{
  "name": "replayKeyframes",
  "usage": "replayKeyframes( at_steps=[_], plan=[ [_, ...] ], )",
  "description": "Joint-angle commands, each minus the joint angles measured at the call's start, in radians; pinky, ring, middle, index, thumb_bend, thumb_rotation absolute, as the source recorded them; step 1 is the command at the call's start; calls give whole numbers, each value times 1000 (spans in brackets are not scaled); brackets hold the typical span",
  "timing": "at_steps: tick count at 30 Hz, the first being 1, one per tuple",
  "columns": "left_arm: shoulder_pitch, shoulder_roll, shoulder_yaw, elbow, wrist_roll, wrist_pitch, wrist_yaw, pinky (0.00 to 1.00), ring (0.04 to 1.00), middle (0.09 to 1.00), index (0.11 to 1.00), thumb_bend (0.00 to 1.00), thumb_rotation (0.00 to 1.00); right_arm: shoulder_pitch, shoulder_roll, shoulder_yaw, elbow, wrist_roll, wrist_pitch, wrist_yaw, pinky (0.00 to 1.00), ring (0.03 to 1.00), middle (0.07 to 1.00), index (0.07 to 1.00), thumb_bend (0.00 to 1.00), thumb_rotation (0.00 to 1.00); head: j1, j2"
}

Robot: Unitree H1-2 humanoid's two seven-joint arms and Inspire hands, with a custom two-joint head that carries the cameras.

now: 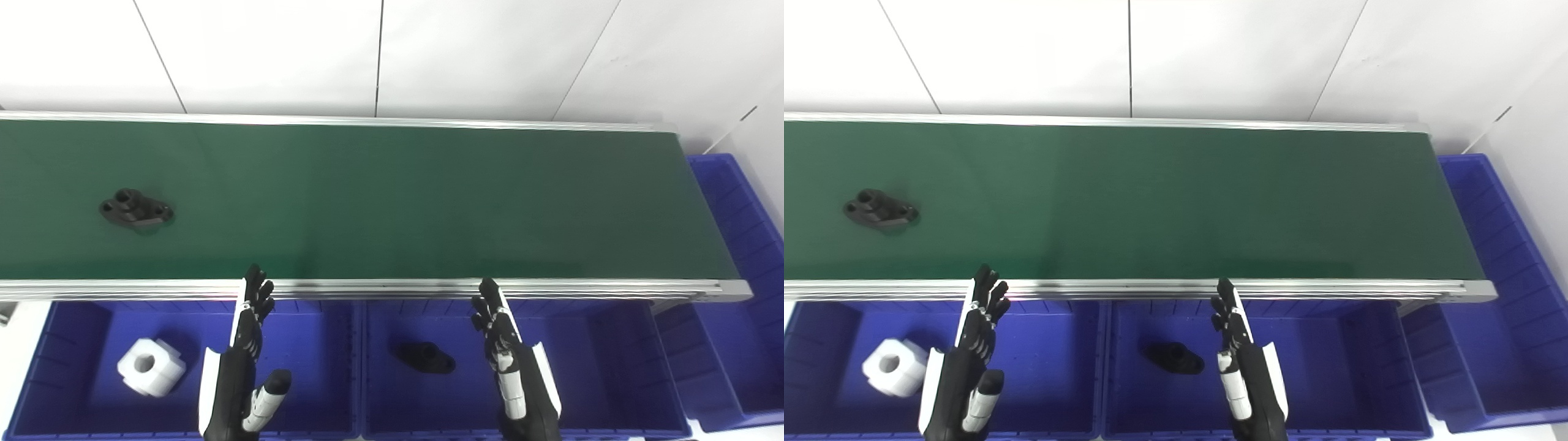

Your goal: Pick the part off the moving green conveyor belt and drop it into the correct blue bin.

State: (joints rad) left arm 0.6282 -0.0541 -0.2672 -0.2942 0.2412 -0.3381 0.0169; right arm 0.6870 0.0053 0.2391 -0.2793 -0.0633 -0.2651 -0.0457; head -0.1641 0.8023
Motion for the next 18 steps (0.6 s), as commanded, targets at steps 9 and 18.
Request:
replayKeyframes(
  at_steps=[9,18],
  plan=[
    [-8,-7,-20,21,-2,-51,11,946,967,999,1000,716,957,-4,-6,-15,7,9,-86,10,977,980,1000,1000,835,1000,16,-33],
    [-30,-14,-19,95,45,-124,52,895,957,1000,1000,733,991,-12,-14,-30,63,34,-133,16,989,985,1000,1000,858,988,57,-127]
  ],
)
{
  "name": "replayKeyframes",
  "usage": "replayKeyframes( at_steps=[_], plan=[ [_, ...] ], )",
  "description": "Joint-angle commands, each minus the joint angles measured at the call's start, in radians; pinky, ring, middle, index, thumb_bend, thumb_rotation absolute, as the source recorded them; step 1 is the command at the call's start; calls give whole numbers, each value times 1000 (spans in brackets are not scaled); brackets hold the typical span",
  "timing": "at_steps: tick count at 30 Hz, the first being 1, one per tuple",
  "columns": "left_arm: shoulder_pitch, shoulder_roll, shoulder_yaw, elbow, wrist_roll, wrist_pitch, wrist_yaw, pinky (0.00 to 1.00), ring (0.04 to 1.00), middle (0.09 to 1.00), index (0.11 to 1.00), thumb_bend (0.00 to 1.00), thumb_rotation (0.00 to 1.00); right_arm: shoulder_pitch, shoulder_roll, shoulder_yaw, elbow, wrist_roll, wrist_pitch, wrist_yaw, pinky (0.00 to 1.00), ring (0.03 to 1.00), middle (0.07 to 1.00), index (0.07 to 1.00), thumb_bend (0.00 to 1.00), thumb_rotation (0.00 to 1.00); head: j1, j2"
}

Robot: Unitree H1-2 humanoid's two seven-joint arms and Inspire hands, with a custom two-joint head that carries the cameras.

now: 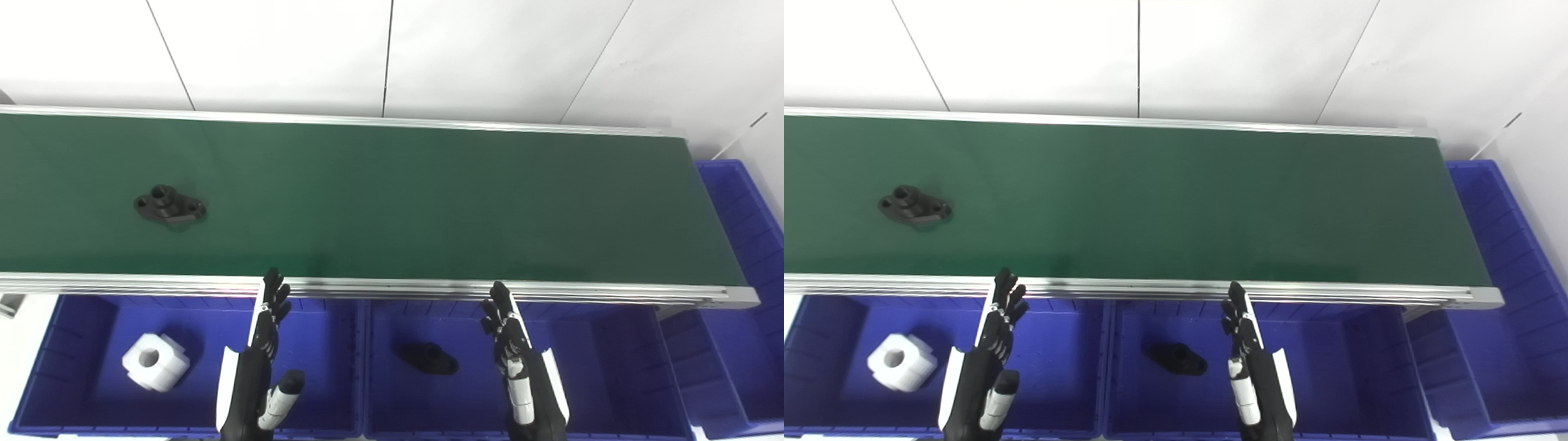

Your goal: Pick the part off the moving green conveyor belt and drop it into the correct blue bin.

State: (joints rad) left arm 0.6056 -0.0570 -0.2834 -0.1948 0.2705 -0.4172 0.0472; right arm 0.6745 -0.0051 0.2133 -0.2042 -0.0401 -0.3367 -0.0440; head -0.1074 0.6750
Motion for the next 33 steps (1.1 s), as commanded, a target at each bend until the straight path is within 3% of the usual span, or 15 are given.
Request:
replayKeyframes(
  at_steps=[1,13,22,29,33],
  plan=[
    [-11,-9,-7,5,22,-49,29,892,956,1000,1000,733,996,-2,-7,-7,-5,15,-68,16,991,987,1000,1000,858,987,19,-17],
    [-51,1,-76,59,56,-53,111,869,951,1000,1000,653,955,-29,-36,-46,36,40,-99,38,999,998,1000,1000,851,1000,78,-57],
    [-69,-10,-110,85,13,-52,128,872,946,987,1000,685,909,-33,-54,-78,35,72,-123,56,989,1000,1000,1000,862,980,112,-77],
    [-84,6,-134,104,16,-53,167,854,943,988,1000,669,904,-32,-51,-109,-19,-73,-132,1,962,963,981,1000,967,872,108,-98],
    [-90,17,-142,116,4,-52,184,841,940,991,1000,652,903,-71,-64,-102,-56,-219,-133,-83,872,924,955,1000,902,799,81,-120]
  ],
)
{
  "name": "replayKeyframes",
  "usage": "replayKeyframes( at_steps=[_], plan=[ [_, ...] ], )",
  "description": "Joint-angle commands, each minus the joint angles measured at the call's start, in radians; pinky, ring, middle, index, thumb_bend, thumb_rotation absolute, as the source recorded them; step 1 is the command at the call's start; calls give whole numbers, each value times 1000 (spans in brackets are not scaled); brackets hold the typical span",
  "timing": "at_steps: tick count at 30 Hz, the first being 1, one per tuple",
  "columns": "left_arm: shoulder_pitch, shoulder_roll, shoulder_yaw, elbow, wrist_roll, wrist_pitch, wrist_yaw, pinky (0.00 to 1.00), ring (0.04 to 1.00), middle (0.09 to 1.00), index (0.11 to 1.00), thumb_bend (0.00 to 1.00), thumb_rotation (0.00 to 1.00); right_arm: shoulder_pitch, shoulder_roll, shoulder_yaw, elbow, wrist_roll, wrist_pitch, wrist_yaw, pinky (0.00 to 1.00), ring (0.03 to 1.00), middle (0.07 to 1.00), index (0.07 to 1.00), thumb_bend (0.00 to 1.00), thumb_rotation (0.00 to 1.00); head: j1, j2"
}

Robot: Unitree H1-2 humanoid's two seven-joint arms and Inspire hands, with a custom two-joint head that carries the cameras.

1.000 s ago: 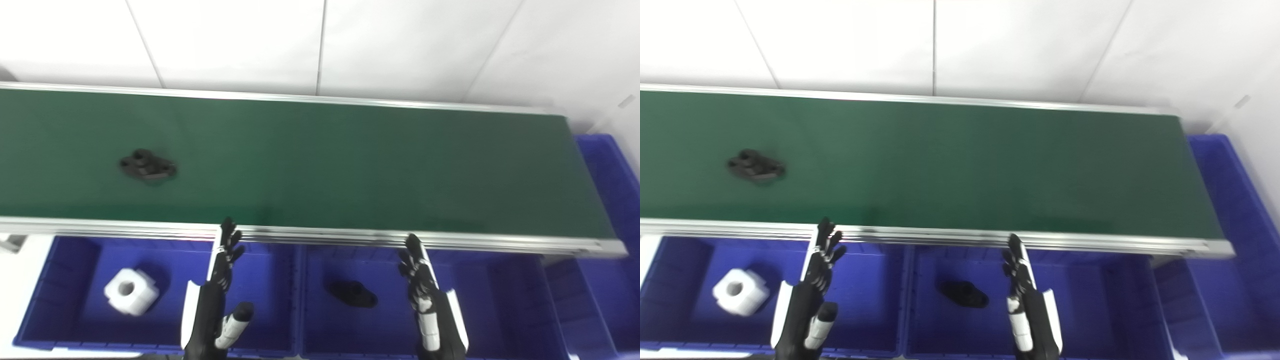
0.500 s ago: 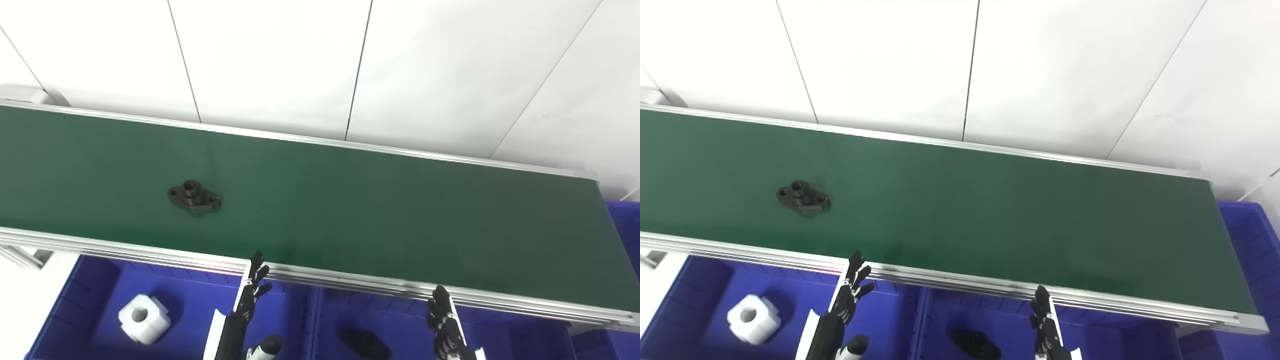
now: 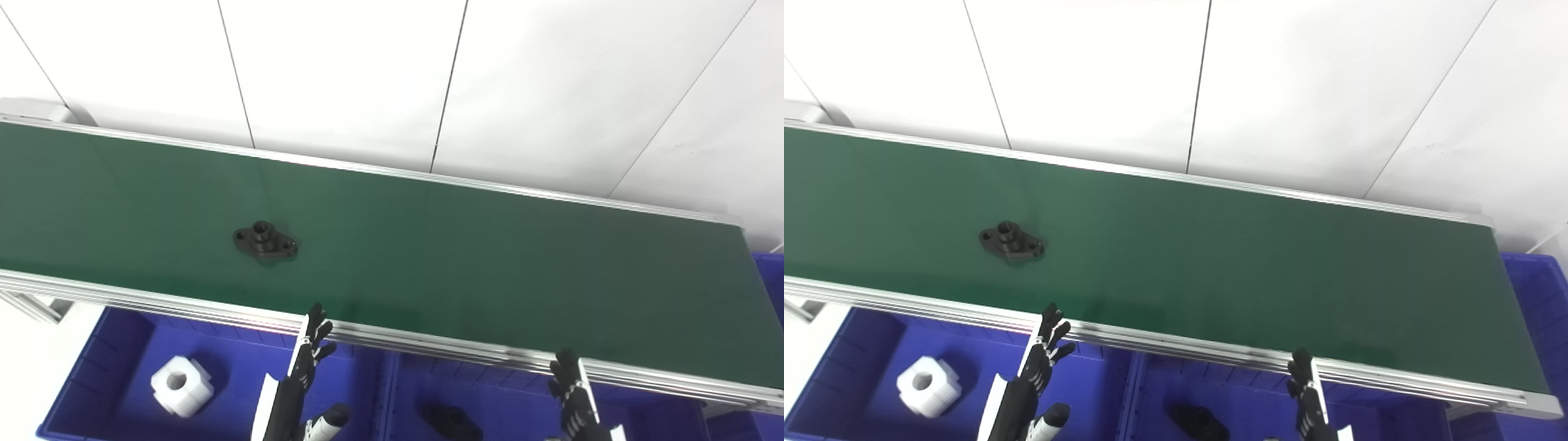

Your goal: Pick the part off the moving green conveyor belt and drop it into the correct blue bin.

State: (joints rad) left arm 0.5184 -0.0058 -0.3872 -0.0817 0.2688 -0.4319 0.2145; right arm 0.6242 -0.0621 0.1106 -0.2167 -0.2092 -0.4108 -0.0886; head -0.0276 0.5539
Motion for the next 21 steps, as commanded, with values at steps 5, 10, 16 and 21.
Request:
replayKeyframes(
  at_steps=[5,10,16,21],
  plan=[
    [-4,-23,-31,7,-31,-38,1,854,949,999,1000,687,897,-117,12,-34,-102,-232,-33,-86,883,921,935,992,914,710,-41,-23],
    [-6,-15,-27,19,-26,-37,5,881,959,1000,1000,708,897,-256,26,-74,-166,-333,93,-57,750,877,913,970,973,634,-49,-26],
    [-6,-15,-28,20,-34,-37,-1,880,954,1000,1000,719,889,-435,7,-98,-165,-389,199,-19,696,848,908,943,1000,713,-54,-21],
    [3,-20,-28,9,-46,-37,-18,896,958,1000,1000,714,892,-534,-20,-82,-168,-501,325,60,660,813,870,918,1000,571,-60,-12]
  ],
)
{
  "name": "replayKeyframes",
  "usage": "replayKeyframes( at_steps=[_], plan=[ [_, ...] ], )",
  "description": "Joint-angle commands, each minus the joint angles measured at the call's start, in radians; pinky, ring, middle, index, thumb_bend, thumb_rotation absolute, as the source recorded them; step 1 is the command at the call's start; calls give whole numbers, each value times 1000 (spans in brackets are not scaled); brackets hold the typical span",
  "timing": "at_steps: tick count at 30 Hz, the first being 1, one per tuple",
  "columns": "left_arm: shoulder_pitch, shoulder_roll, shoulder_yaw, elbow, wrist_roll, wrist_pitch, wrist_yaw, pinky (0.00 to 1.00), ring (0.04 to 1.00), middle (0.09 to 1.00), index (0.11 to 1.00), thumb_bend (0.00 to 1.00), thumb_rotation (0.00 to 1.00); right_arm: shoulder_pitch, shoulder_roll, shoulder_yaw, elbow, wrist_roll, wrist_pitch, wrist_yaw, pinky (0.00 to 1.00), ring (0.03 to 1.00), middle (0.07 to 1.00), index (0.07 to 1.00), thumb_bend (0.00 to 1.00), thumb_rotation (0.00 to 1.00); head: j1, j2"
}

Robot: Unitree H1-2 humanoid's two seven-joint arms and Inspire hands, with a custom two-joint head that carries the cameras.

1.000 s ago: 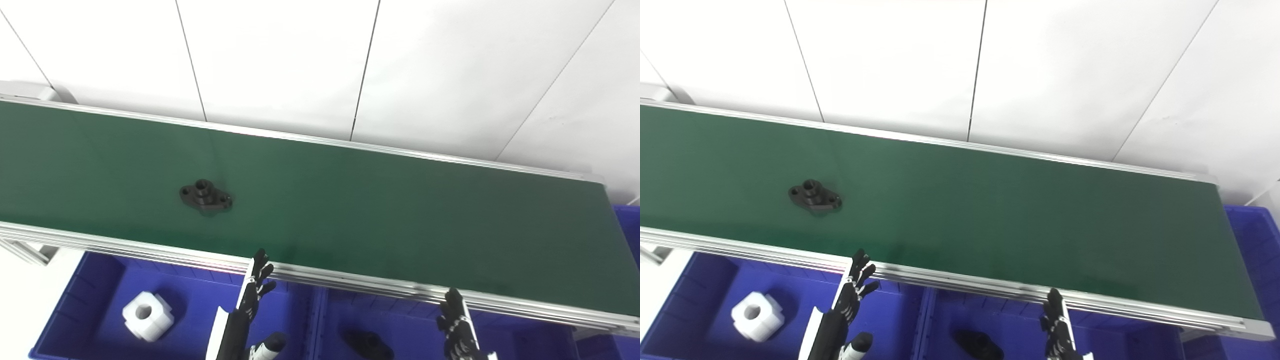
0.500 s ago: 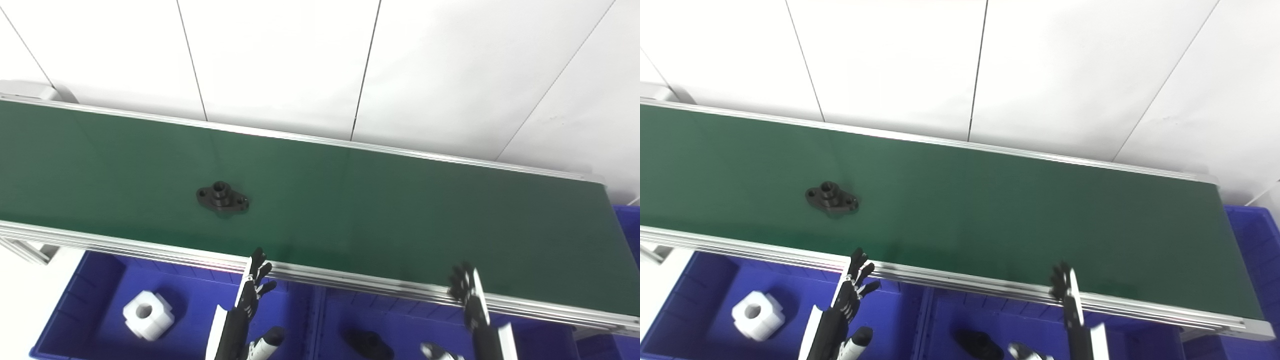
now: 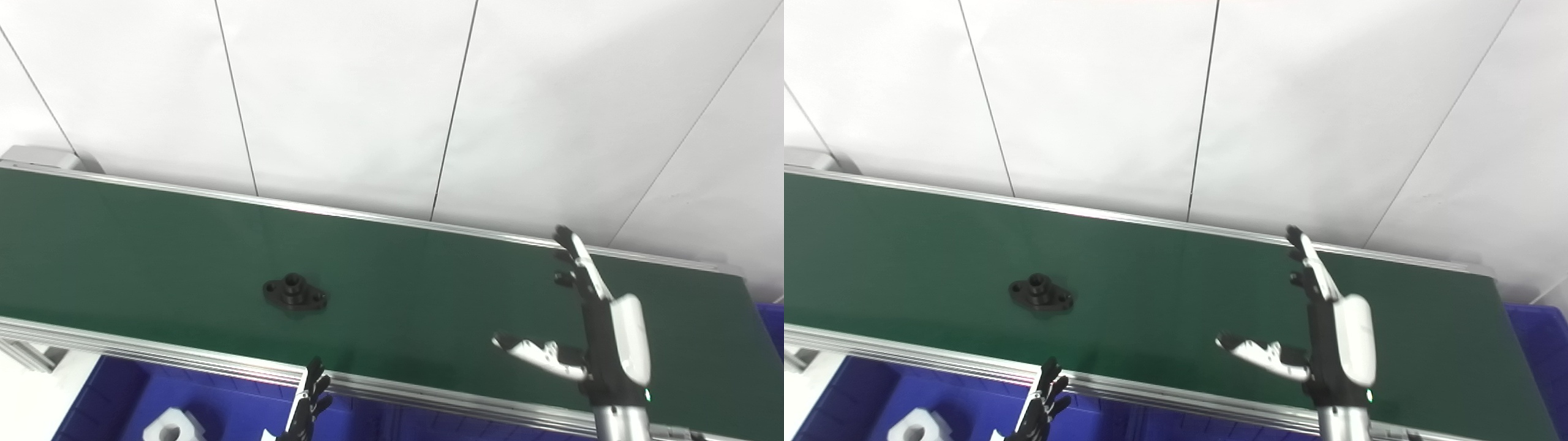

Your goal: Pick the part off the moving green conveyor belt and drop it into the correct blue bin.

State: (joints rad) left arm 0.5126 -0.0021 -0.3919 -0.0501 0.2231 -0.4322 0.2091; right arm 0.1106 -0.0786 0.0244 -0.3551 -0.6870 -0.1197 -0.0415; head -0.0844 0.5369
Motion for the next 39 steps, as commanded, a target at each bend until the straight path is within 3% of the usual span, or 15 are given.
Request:
replayKeyframes(
  at_steps=[1,4,16,34,39],
  plan=[
    [9,-24,-24,-23,-1,-37,-13,896,958,1000,1000,714,893,-33,-4,9,-32,-44,59,28,658,810,869,916,1000,568,-3,5],
    [14,-31,-19,-31,-3,-32,-27,894,958,1000,1000,739,890,-79,-10,31,-22,-108,118,65,620,779,853,896,1000,521,-6,13],
    [35,-41,-11,-78,-1,-19,-55,904,950,996,1000,714,907,-197,-34,133,90,-207,229,167,699,799,828,874,1000,488,-3,65],
    [57,-54,-11,-111,-5,12,-88,901,943,986,1000,748,910,-329,22,320,315,-330,305,144,752,801,833,891,1000,500,9,89],
    [61,-60,-16,-111,-12,8,-92,910,947,989,1000,715,898,-357,34,352,376,-336,318,136,765,799,831,884,1000,502,13,92]
  ],
)
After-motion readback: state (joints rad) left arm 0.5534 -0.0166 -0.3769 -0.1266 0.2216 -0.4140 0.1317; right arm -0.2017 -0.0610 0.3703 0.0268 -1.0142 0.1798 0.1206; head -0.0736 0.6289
